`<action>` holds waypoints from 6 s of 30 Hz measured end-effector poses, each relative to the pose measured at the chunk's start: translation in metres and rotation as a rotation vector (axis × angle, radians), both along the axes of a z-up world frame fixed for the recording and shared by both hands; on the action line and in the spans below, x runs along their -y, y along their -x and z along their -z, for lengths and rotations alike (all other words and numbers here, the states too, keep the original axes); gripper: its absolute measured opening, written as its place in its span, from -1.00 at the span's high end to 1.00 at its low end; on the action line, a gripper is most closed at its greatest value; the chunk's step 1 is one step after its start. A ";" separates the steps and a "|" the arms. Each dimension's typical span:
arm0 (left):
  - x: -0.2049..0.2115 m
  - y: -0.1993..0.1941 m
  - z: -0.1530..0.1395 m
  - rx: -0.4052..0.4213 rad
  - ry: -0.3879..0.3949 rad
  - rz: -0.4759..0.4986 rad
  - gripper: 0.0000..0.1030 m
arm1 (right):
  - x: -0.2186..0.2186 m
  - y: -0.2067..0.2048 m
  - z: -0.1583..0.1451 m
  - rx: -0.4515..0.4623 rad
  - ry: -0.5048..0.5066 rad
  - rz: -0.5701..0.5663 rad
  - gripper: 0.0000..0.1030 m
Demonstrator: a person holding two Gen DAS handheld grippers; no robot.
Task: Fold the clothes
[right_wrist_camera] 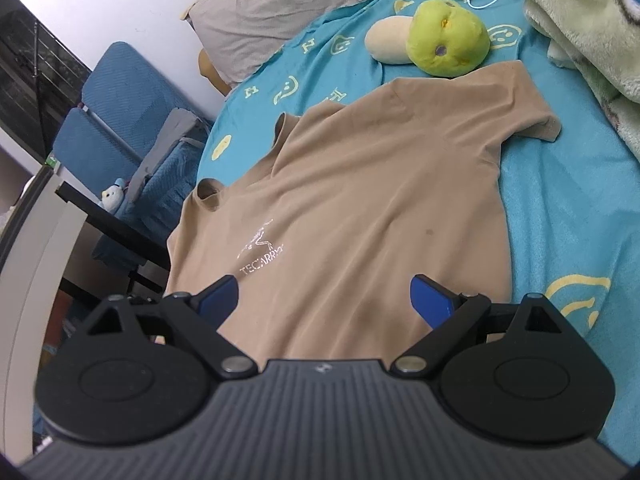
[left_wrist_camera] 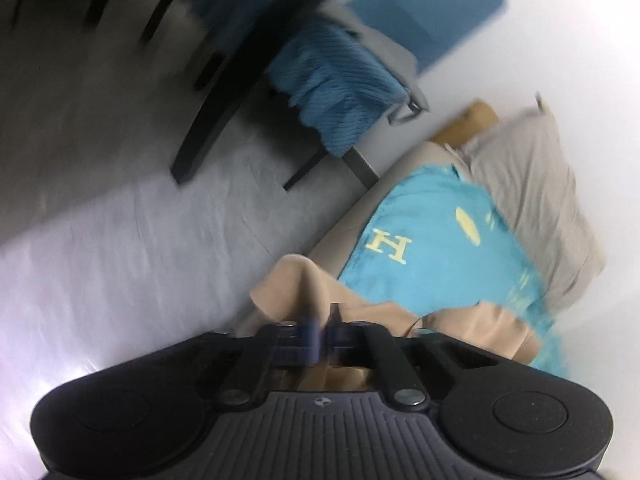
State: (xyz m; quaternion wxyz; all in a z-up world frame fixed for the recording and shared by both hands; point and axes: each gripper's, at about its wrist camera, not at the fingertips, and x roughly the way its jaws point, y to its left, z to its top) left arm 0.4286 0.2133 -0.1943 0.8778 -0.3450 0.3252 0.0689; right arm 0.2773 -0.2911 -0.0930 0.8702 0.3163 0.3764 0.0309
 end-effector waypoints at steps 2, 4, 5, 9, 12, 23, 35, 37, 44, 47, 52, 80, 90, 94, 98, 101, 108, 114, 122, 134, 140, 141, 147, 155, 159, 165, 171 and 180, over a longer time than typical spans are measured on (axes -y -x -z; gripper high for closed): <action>0.005 -0.003 -0.024 0.088 -0.095 0.007 0.94 | 0.000 -0.001 0.001 -0.003 -0.001 0.003 -0.83; 0.001 -0.009 -0.044 0.131 -0.153 -0.038 0.95 | 0.002 -0.001 0.000 -0.002 0.006 0.016 -0.83; -0.002 -0.014 -0.052 0.128 -0.191 -0.070 0.94 | 0.003 -0.001 0.000 0.000 0.011 0.025 -0.83; 0.007 -0.042 -0.053 0.015 -0.401 -0.098 0.93 | 0.005 0.000 -0.004 0.018 0.044 0.055 -0.83; 0.014 -0.048 -0.037 -0.045 -0.419 -0.087 0.85 | 0.006 0.000 -0.008 0.035 0.088 0.060 -0.83; 0.057 0.084 -0.072 -0.204 -0.333 0.188 -0.42 | 0.004 0.008 -0.023 0.105 0.159 0.027 -0.83; 0.112 0.297 -0.066 -0.640 -0.135 0.498 -0.34 | 0.019 0.055 -0.049 0.185 0.190 0.065 -0.83; 0.124 0.306 -0.070 -0.622 -0.164 0.543 -0.28 | 0.022 0.061 -0.048 0.174 0.200 0.078 -0.83; 0.134 0.315 -0.087 -0.606 -0.223 0.634 0.98 | 0.023 0.069 -0.040 0.143 0.264 0.089 -0.83; 0.117 0.315 -0.107 -0.616 -0.265 0.618 0.99 | 0.025 0.071 -0.037 0.133 0.268 0.087 -0.83; 0.096 0.316 -0.114 -0.710 -0.367 0.549 0.97 | 0.024 0.066 -0.037 0.140 0.262 0.089 -0.83; 0.250 0.303 -0.221 0.249 -0.670 0.445 -0.99 | 0.002 0.081 -0.066 0.283 0.350 0.050 -0.83; 0.235 0.273 -0.125 0.253 -0.504 0.299 -0.99 | 0.045 0.064 -0.064 0.281 0.156 0.119 -0.83; 0.233 0.265 -0.104 0.178 -0.503 0.326 -0.99 | 0.092 0.040 -0.029 0.184 -0.183 0.253 -0.83; 0.232 0.256 -0.090 0.140 -0.467 0.347 -0.99 | 0.107 0.015 0.022 0.119 -0.327 0.384 -0.83; 0.230 0.250 -0.082 0.134 -0.466 0.346 -0.99 | 0.111 -0.002 0.063 0.103 -0.398 0.460 -0.83; 0.219 0.235 -0.065 0.068 -0.429 0.334 -0.99 | 0.119 -0.054 0.105 0.153 -0.353 0.509 -0.84; 0.213 0.220 -0.050 0.032 -0.403 0.332 -0.99 | 0.123 -0.093 0.115 0.208 -0.146 0.410 -0.85; 0.220 0.210 -0.034 -0.005 -0.445 0.337 -0.99 | 0.133 -0.106 0.111 0.393 -0.161 0.302 -0.72; 0.227 0.206 -0.033 -0.015 -0.497 0.306 -0.99 | 0.116 -0.119 0.105 0.318 0.015 0.335 0.81; 0.218 0.202 -0.045 -0.021 -0.510 0.290 -0.99 | 0.025 -0.106 0.037 0.482 0.440 0.225 0.82; 0.215 0.201 -0.050 -0.016 -0.526 0.277 -0.99 | 0.006 -0.104 0.024 0.510 0.487 0.200 0.82; 0.185 0.202 -0.077 0.014 -0.600 0.163 -0.99 | -0.119 -0.101 -0.014 0.584 0.670 -0.028 0.82; 0.135 0.205 -0.081 -0.056 -0.534 0.035 -0.99 | -0.208 -0.122 0.056 0.366 0.659 -0.281 0.77; 0.123 0.208 -0.084 -0.044 -0.497 -0.024 -0.99 | -0.193 -0.129 0.050 0.335 0.520 -0.315 -0.61; 0.126 0.215 -0.089 -0.037 -0.491 -0.015 -0.99 | -0.165 -0.086 -0.009 0.402 0.429 -0.303 -0.89; 0.148 0.229 -0.099 0.008 -0.515 0.066 -0.99 | -0.110 -0.005 -0.076 0.374 0.294 -0.244 -0.89; 0.199 0.279 -0.099 0.041 -0.407 0.349 -0.98 | -0.018 0.155 -0.101 0.400 0.221 -0.055 -0.89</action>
